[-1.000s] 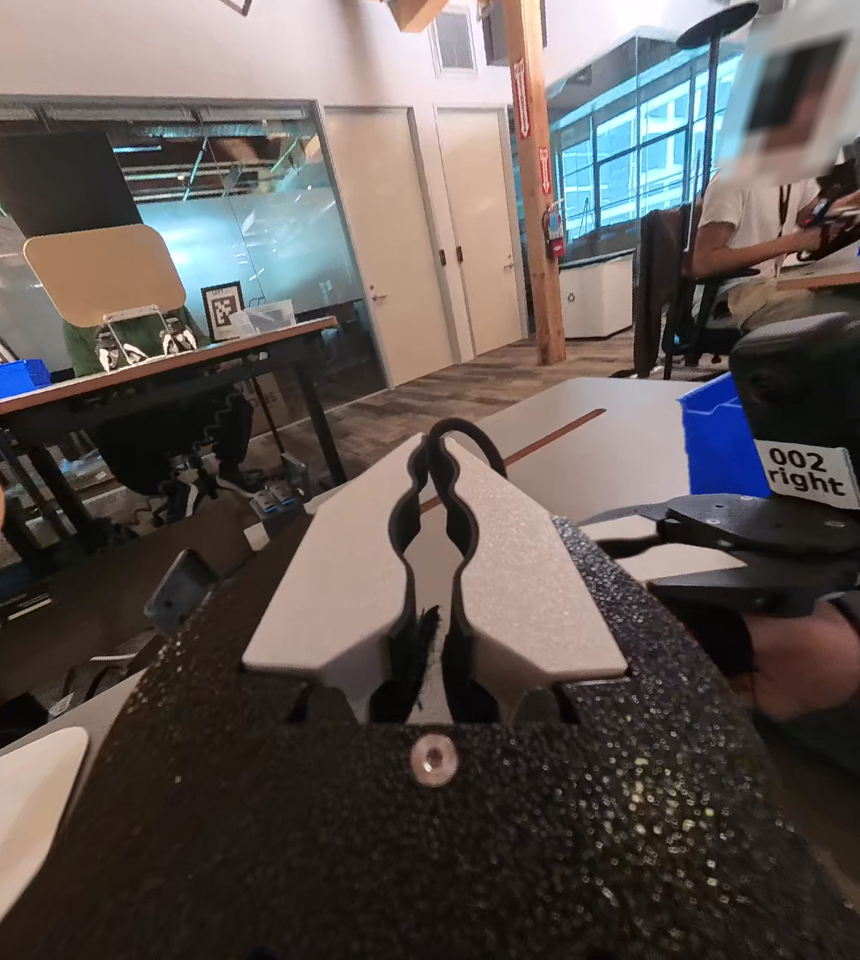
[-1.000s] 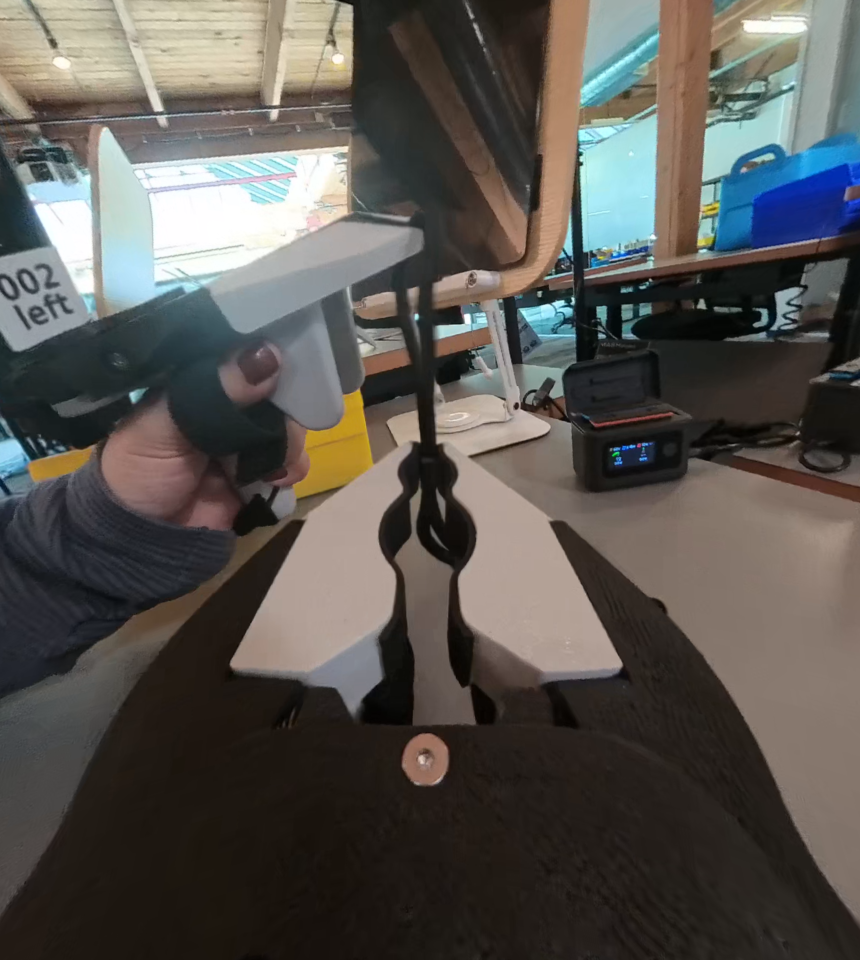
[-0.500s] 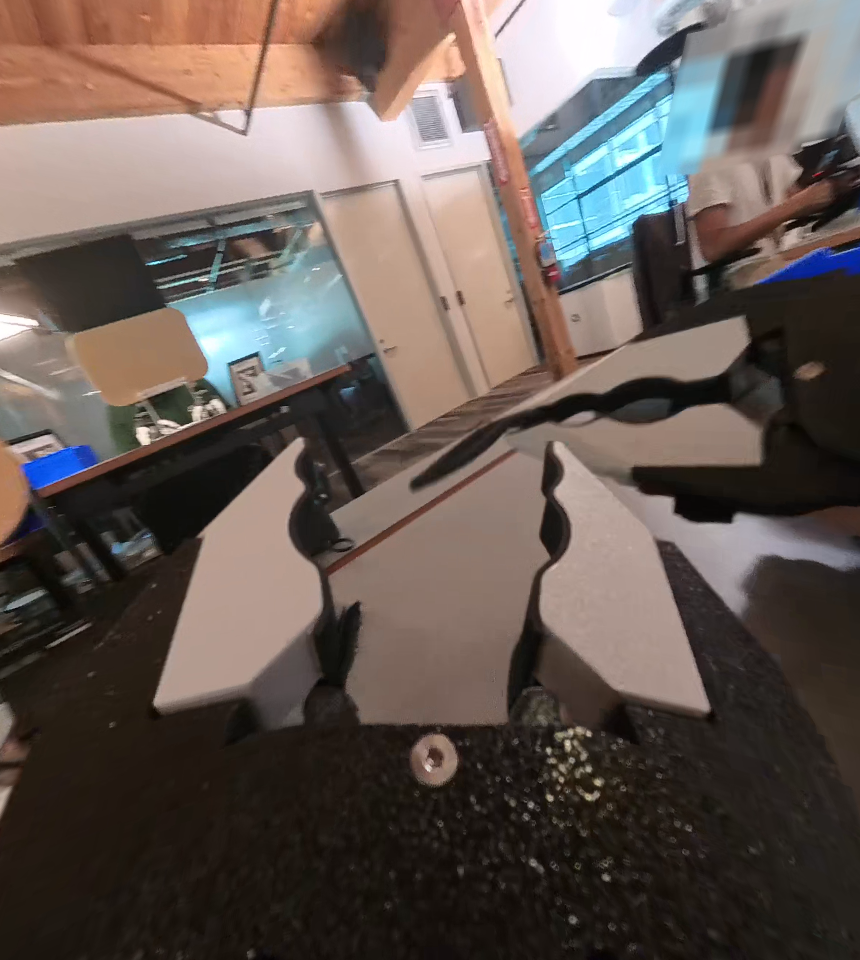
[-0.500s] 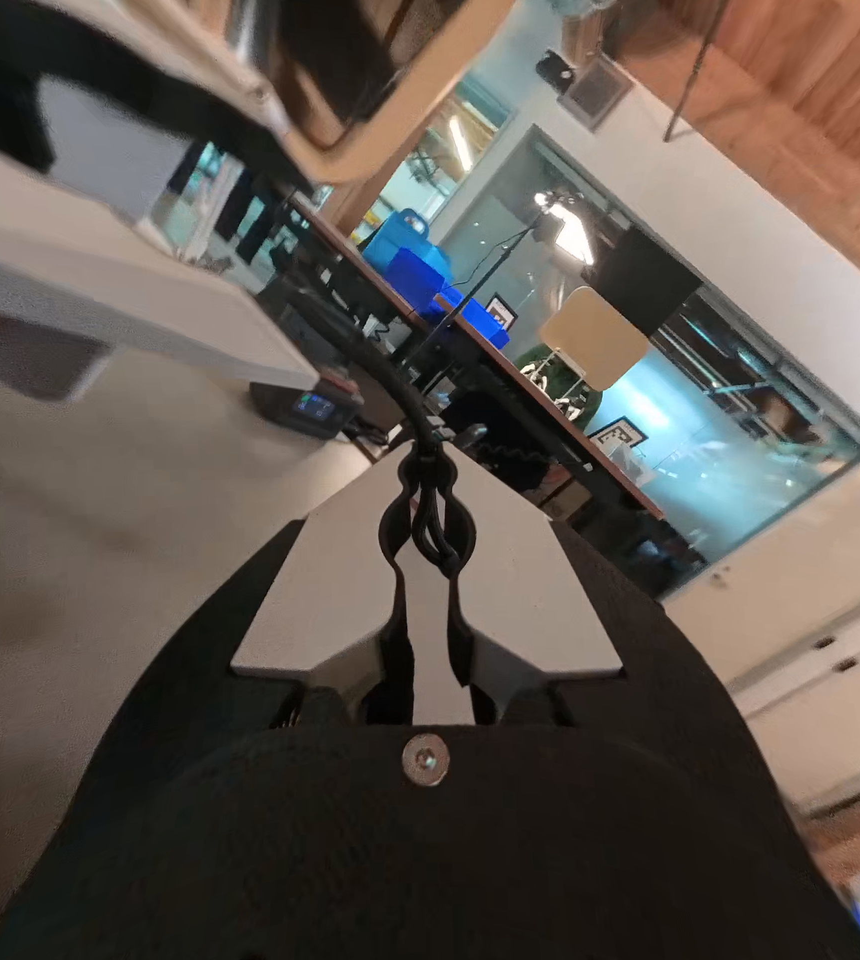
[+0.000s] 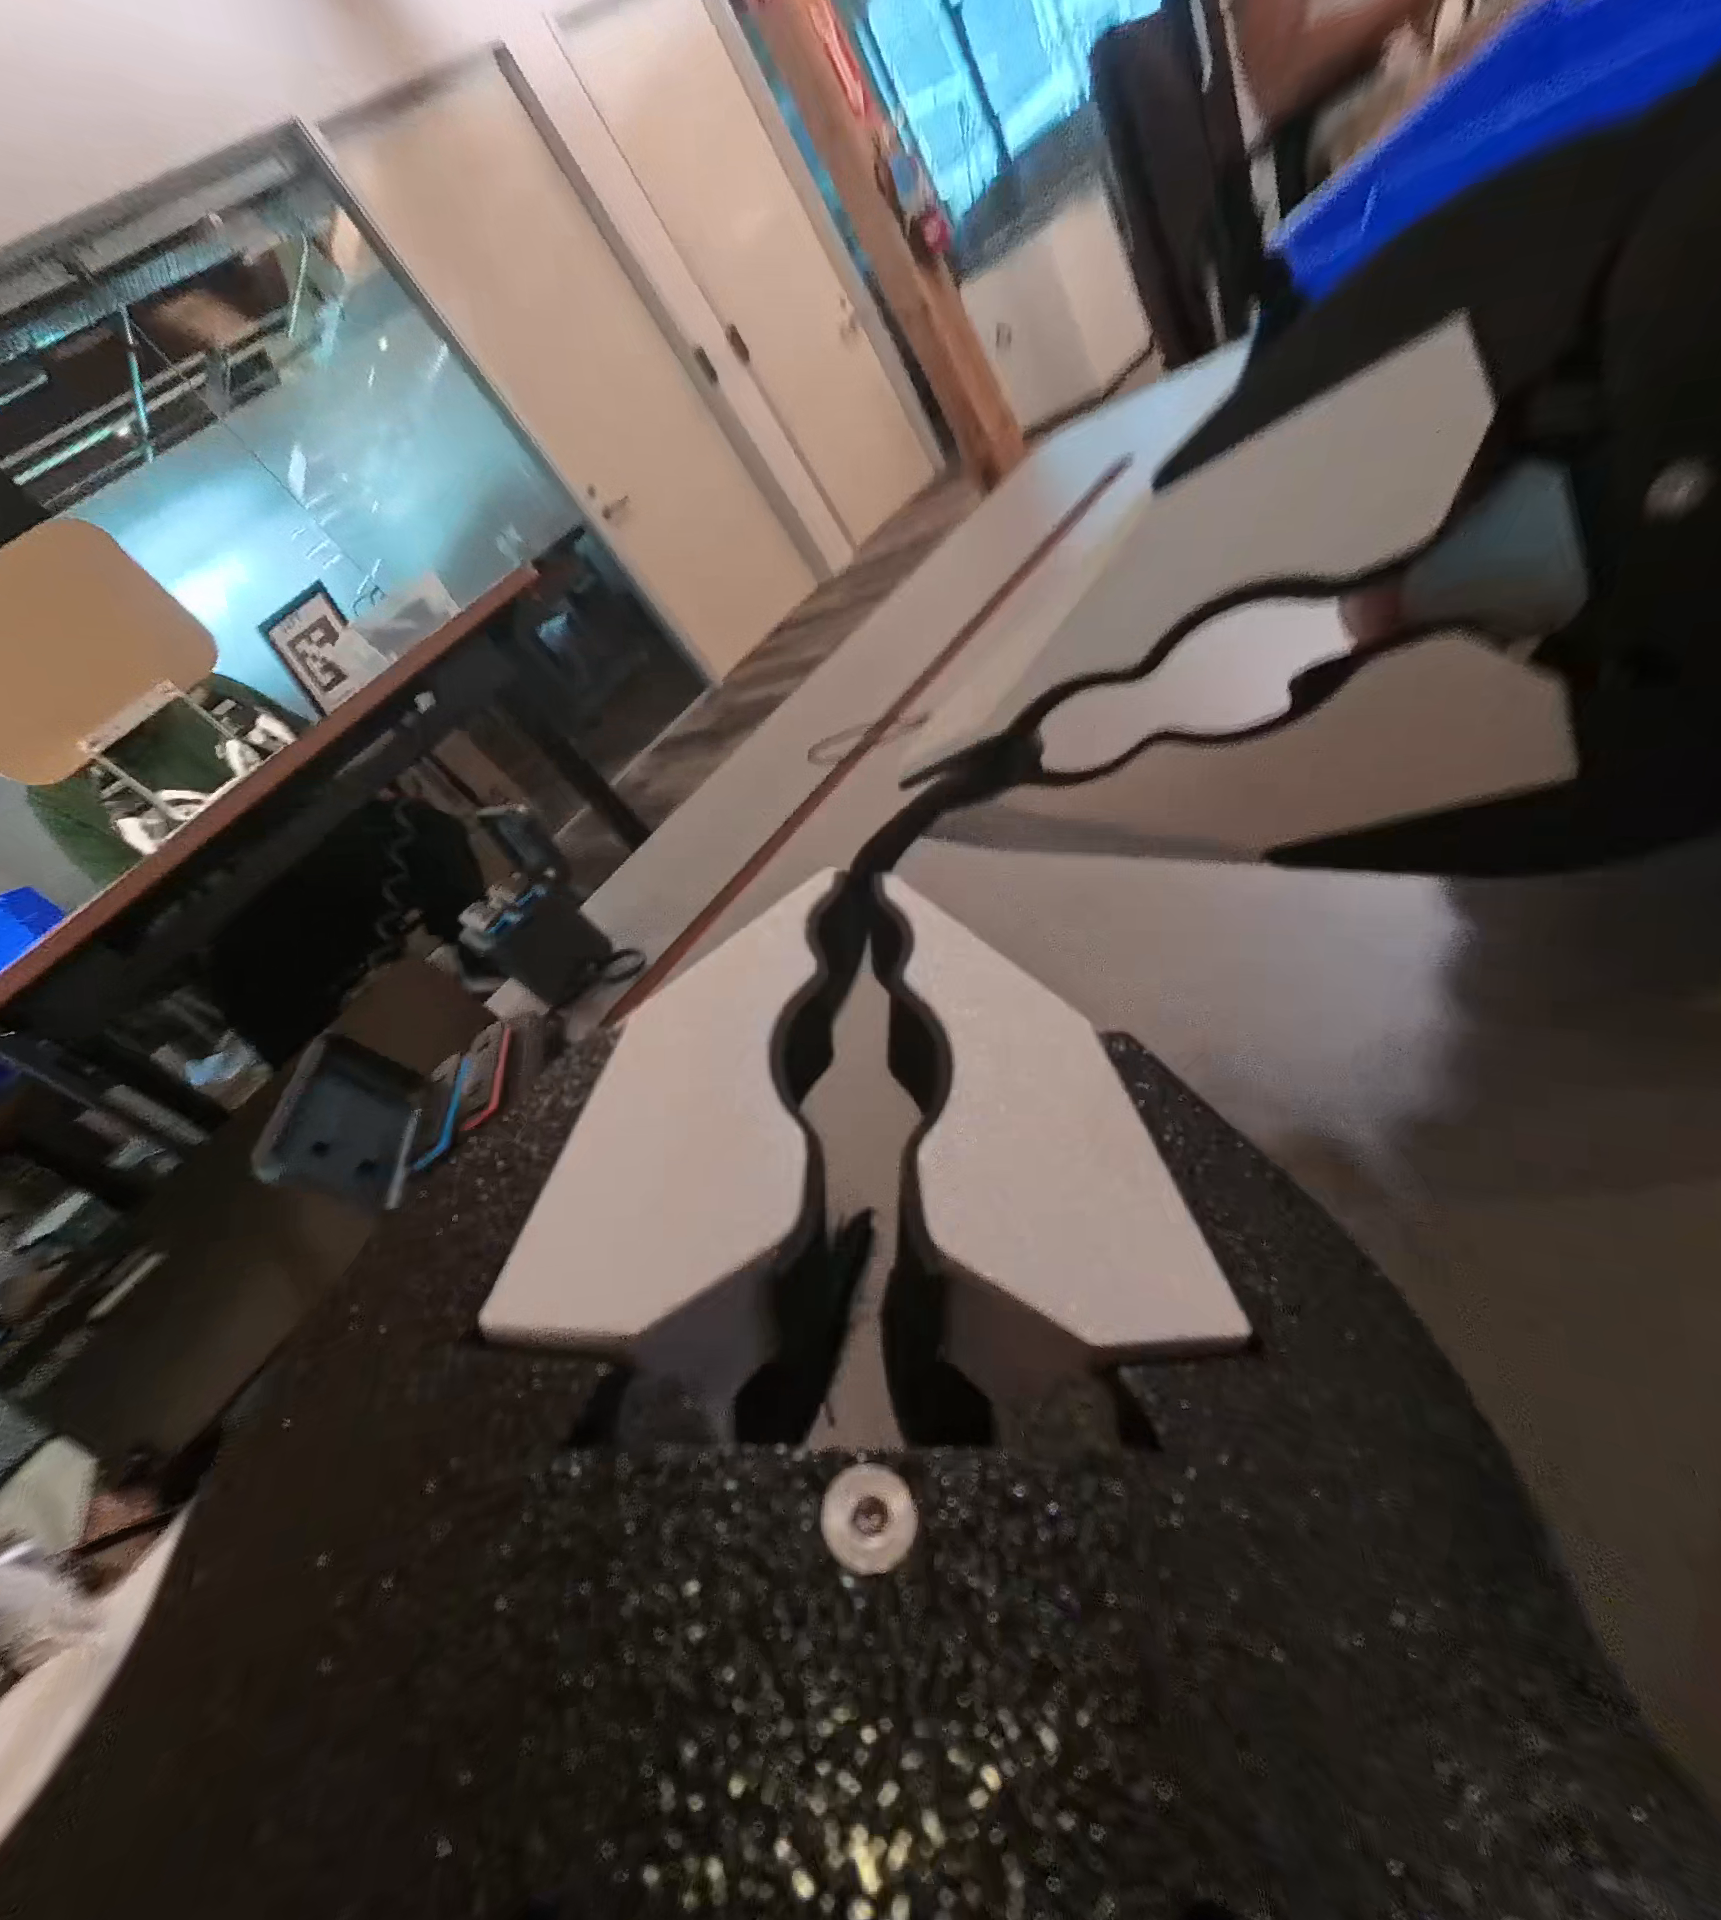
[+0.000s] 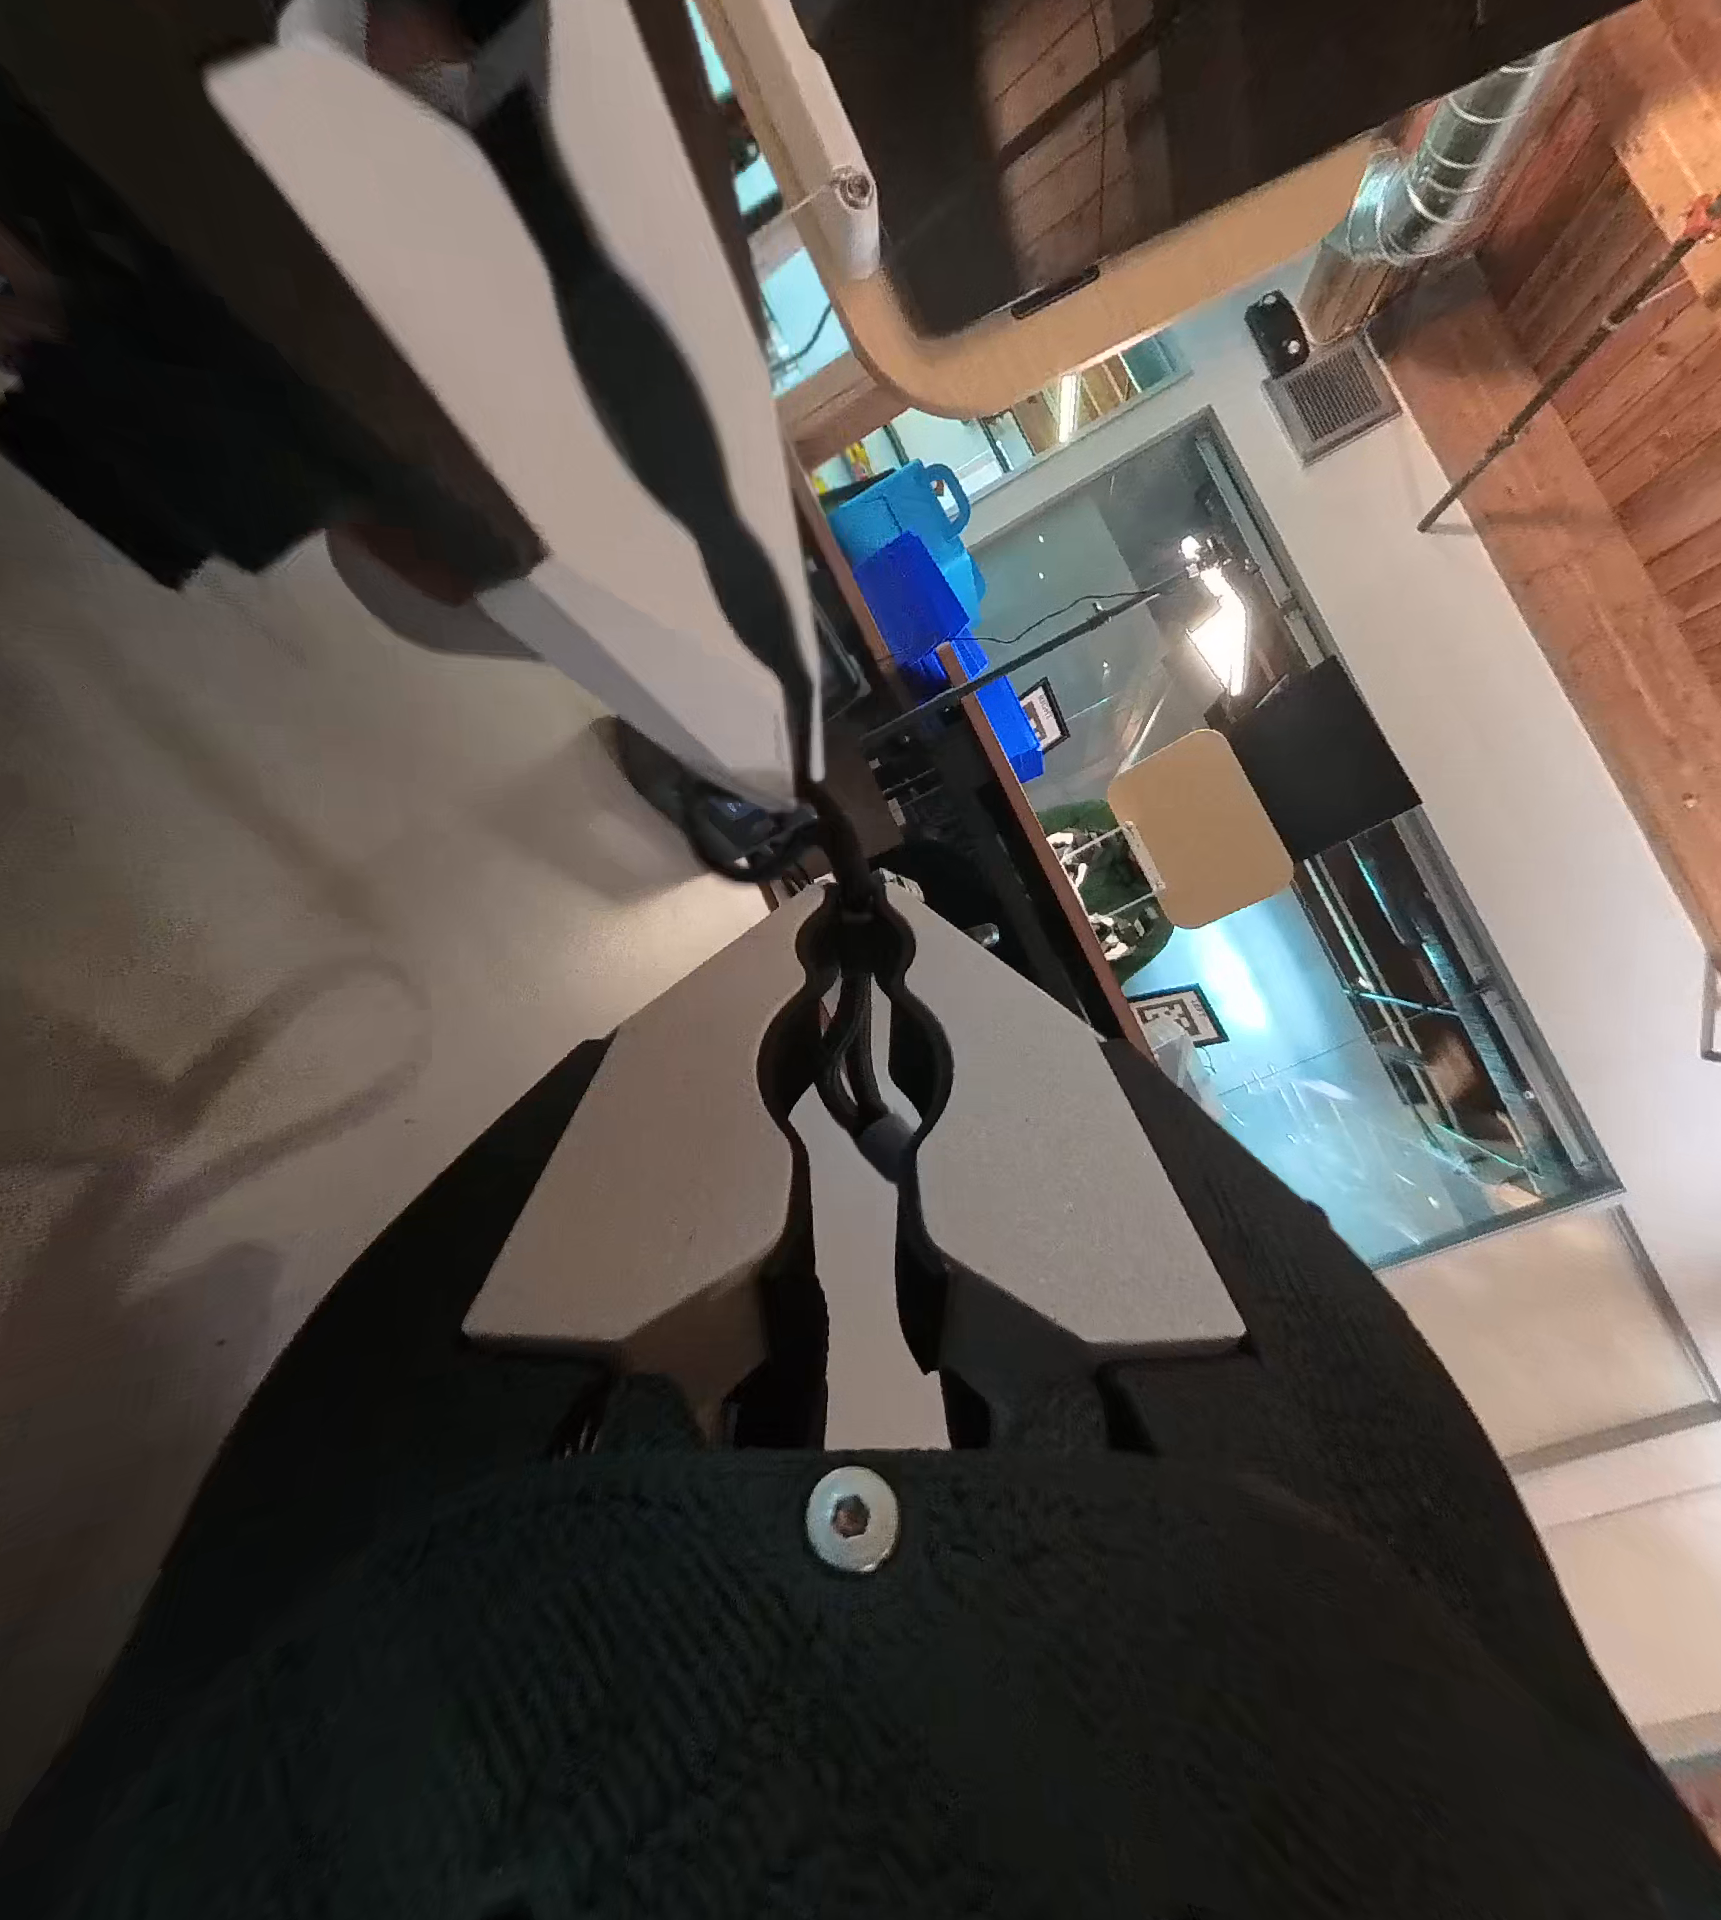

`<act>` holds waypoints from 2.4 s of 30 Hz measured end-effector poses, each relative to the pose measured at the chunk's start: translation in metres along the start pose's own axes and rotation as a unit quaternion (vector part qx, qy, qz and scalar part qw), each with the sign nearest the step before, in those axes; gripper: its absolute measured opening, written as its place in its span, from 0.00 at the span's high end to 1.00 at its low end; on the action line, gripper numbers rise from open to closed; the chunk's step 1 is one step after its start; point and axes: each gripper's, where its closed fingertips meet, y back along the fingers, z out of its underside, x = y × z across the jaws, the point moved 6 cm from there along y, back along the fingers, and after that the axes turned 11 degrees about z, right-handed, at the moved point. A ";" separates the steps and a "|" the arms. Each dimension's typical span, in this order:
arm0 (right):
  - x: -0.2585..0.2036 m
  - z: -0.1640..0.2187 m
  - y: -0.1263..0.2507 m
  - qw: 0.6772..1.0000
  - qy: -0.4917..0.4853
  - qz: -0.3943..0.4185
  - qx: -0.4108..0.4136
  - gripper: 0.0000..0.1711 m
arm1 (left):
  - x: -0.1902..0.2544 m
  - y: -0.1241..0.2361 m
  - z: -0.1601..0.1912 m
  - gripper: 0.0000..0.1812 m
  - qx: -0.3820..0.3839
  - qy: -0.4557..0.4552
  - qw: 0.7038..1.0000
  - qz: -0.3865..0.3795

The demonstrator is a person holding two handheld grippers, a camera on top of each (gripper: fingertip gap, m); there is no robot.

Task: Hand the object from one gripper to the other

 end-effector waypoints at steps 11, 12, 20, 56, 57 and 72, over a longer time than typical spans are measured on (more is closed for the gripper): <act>0.041 -0.005 0.010 0.939 -0.338 0.002 0.061 0.56 | -0.044 0.035 -0.005 1.00 0.258 0.328 0.909 0.004; 0.040 -0.006 0.010 0.918 -0.389 -0.031 0.069 0.58 | -0.047 0.037 -0.003 1.00 0.292 0.359 0.886 0.028; 0.037 -0.018 0.011 0.828 -0.525 -0.157 0.118 0.61 | -0.046 0.031 -0.003 1.00 0.362 0.440 0.808 0.152; 0.020 -0.003 0.006 0.998 -0.039 0.057 -0.002 1.00 | -0.022 0.007 -0.007 0.72 0.209 0.327 0.912 0.133; 0.015 -0.008 0.007 0.999 -0.004 0.052 0.011 1.00 | -0.019 0.004 -0.007 0.77 0.205 0.333 0.908 0.148; 0.018 -0.017 0.011 0.887 -0.428 -0.158 0.077 0.74 | -0.036 0.026 -0.009 0.99 0.394 0.495 0.708 0.314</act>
